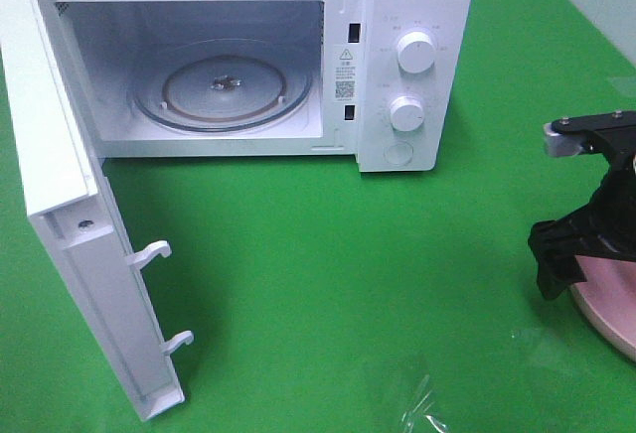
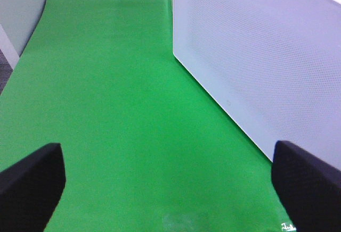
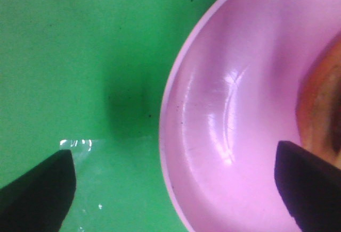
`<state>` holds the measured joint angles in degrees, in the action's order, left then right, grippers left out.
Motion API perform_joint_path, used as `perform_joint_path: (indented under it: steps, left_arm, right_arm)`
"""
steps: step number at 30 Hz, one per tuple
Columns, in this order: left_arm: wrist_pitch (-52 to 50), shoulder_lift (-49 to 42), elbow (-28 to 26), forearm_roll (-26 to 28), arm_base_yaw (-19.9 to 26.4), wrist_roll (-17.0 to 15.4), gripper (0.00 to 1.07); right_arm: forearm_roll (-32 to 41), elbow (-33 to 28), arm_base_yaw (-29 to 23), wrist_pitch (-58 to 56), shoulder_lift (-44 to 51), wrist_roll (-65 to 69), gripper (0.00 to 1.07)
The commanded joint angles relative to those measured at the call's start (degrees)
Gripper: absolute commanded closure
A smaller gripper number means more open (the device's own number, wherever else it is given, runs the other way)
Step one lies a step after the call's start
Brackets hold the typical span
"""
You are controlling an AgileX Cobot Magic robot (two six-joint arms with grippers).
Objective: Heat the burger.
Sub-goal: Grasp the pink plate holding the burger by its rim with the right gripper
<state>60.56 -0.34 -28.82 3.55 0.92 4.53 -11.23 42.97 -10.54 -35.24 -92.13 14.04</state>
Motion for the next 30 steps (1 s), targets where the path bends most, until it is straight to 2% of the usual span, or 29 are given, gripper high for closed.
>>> perform_joint_path:
  steps: [1, 11, 18, 25, 27, 28, 29, 30]
  left_arm:
    - [-0.86, -1.09, 0.11, 0.23, 0.11, 0.0, 0.09]
    - [-0.86, -1.09, 0.11, 0.23, 0.11, 0.0, 0.09]
    - [-0.86, -1.09, 0.11, 0.23, 0.11, 0.0, 0.09]
    - [-0.86, -1.09, 0.11, 0.23, 0.11, 0.0, 0.09]
    - [-0.86, -1.09, 0.11, 0.23, 0.11, 0.0, 0.09]
    - [-0.86, -1.09, 0.11, 0.23, 0.11, 0.0, 0.09]
    - [-0.86, -1.09, 0.11, 0.23, 0.11, 0.0, 0.09]
    - [-0.86, -1.09, 0.11, 0.23, 0.11, 0.0, 0.09]
  right_arm:
    - [0.8, -0.06, 0.46, 1.6, -1.95, -0.69, 0.14]
    - [1.09, 0.17, 0.46, 7.16, -7.96, -2.18, 0.16]
    - [0.97, 1.15, 3.15, 7.96, -10.49, -3.44, 0.17]
    - [0.8, 1.15, 3.15, 8.37, -11.52, -3.55, 0.19]
    - [0.57, 1.15, 3.15, 8.42, -11.52, -3.55, 0.21]
    - [0.17, 1.15, 3.15, 8.37, -11.52, -3.55, 0.27]
    - [0.17, 1.15, 3.15, 8.37, -11.52, -3.55, 0.27]
    - [-0.23, 1.15, 3.15, 8.14, -11.52, -3.32, 0.36]
